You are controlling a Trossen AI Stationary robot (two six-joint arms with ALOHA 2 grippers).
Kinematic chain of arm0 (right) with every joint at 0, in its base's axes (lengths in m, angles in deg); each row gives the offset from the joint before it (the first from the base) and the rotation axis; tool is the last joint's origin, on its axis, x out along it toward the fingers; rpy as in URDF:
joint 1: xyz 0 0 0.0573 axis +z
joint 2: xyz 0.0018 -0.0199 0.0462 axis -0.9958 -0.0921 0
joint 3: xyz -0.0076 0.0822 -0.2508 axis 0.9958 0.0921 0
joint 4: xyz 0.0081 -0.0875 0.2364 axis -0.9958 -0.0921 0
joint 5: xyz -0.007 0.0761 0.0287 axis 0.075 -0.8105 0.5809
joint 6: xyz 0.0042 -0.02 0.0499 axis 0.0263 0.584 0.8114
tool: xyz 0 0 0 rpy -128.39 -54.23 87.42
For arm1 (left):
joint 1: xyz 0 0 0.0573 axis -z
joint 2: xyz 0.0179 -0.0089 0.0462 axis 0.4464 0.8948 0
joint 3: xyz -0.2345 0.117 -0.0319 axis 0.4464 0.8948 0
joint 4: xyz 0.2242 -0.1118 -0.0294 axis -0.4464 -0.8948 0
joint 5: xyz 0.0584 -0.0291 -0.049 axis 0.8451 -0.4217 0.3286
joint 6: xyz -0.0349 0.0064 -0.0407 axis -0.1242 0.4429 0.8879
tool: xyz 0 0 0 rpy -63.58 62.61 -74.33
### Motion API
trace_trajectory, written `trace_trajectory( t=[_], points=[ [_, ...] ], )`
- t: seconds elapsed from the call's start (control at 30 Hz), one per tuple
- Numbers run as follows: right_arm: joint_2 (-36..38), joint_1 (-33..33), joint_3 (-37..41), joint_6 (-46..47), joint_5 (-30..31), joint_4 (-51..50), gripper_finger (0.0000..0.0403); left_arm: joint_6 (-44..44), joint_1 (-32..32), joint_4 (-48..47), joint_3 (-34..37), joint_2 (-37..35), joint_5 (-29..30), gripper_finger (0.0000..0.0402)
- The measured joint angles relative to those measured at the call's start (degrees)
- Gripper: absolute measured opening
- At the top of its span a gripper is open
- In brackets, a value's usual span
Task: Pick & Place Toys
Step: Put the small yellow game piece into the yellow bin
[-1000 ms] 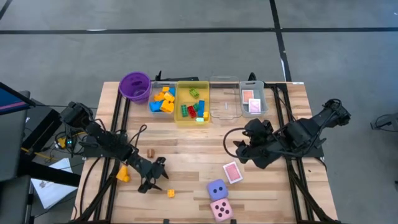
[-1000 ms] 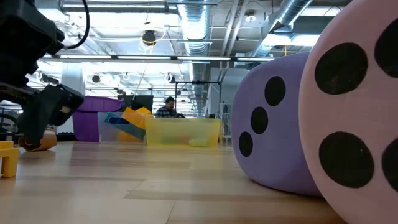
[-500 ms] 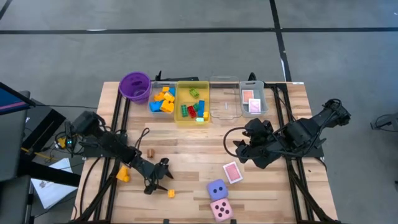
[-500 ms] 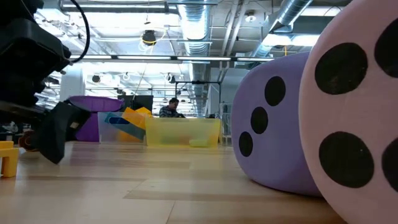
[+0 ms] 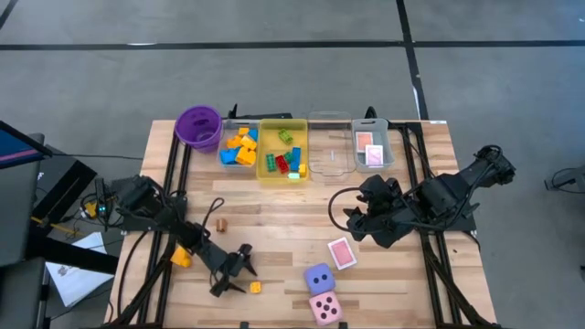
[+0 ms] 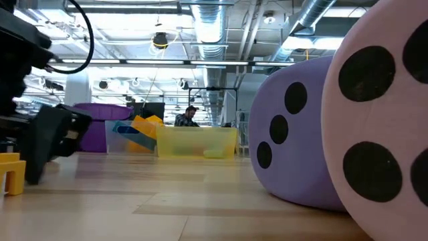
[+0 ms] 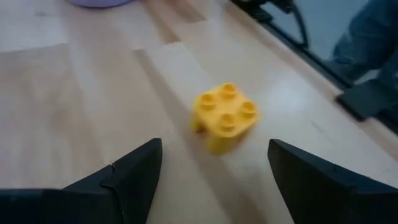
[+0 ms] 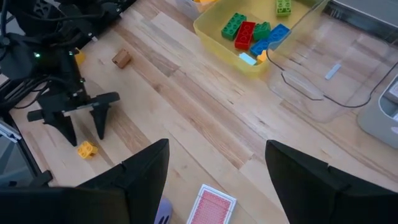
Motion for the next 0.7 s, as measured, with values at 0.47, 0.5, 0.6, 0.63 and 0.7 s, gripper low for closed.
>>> trace_trajectory(
  t=[0.47,0.5,0.6,0.63,0.7],
  points=[
    [0.0,0.0,0.0,0.0,0.0,-0.19,0.026,-4.07,0.4,-5.16,-5.81,1.63,-0.24,0.0286],
    [0.0,0.0,0.0,0.0,0.0,-0.17,0.026,-4.19,0.4,-4.92,-6.32,2.48,-0.09,0.0286],
    [0.02,0.0,0.0,0.0,-0.02,-0.17,0.026,-2.94,0.4,-3.54,-8.24,5.23,-0.29,0.0286],
    [0.02,0.0,0.0,0.0,-0.02,-0.17,0.026,-2.18,0.37,-2.86,-8.84,6.18,-0.33,0.0286],
    [0.02,0.04,0.0,0.0,-0.02,-0.17,0.026,-1.13,0.37,-0.95,-9.6,7.85,-0.39,0.0286]
  ],
)
